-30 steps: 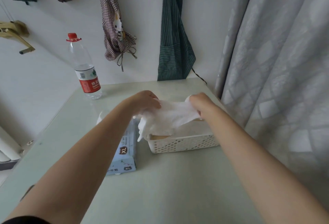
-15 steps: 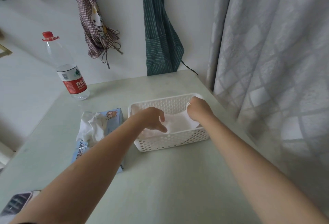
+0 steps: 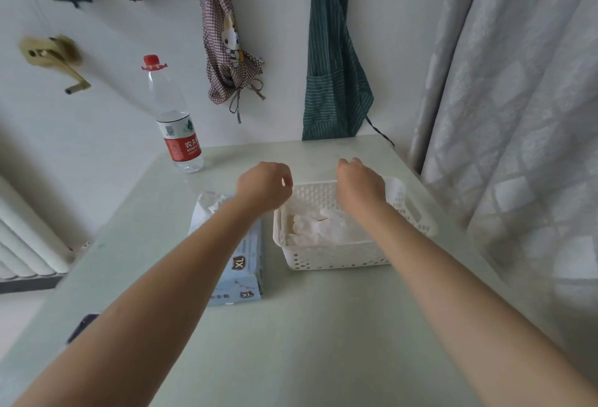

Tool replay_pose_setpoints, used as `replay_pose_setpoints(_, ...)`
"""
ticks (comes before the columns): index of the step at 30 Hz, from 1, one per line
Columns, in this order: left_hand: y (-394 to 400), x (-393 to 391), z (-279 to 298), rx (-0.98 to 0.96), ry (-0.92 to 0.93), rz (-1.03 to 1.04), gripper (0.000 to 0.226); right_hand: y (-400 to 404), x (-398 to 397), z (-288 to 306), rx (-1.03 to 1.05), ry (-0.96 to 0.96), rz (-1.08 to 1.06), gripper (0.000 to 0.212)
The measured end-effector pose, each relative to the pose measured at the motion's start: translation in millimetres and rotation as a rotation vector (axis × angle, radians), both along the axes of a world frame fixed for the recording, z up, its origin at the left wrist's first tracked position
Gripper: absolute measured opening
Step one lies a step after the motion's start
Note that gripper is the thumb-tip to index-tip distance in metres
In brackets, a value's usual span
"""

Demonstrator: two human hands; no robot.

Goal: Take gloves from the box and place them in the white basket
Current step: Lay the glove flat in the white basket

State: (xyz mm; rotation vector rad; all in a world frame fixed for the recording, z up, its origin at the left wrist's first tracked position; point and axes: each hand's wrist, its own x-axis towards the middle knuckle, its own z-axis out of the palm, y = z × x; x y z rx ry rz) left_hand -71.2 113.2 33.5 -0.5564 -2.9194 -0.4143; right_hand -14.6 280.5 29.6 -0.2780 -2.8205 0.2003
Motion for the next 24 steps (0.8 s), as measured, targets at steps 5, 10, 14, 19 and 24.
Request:
replay_pose_setpoints(5,-72.6,-3.9,5.5,0.136,0.032,0.200,0.011,-67.3,-18.2,0.7,-0.254,-0.019,0.306,0.017)
replay_pose_setpoints(10,-118.8,-1.3,-10.8,0.203,-0.056,0.273,0.018,-115.6,-29.0,-3.7,-0.525,-0.106,0.466,0.009)
replay_pose_setpoints(14,-141.5,1.9,-21.4,0.265,-0.125,0.280,0.020,-142.9,-32.7,-10.6,-0.583,-0.206,0.491,0.024)
replay_pose_setpoints(19,-144.6,6.8,-21.5,0.374,-0.207,0.167,0.011,-144.8,-30.7,-18.2,-0.489,-0.227,0.465,0.016)
replay_pose_setpoints(24,-153.5,9.5,-18.2,0.302,-0.213,0.026,0.014,-143.4,-28.3,-12.7,-0.472,-0.174,0.444,0.010)
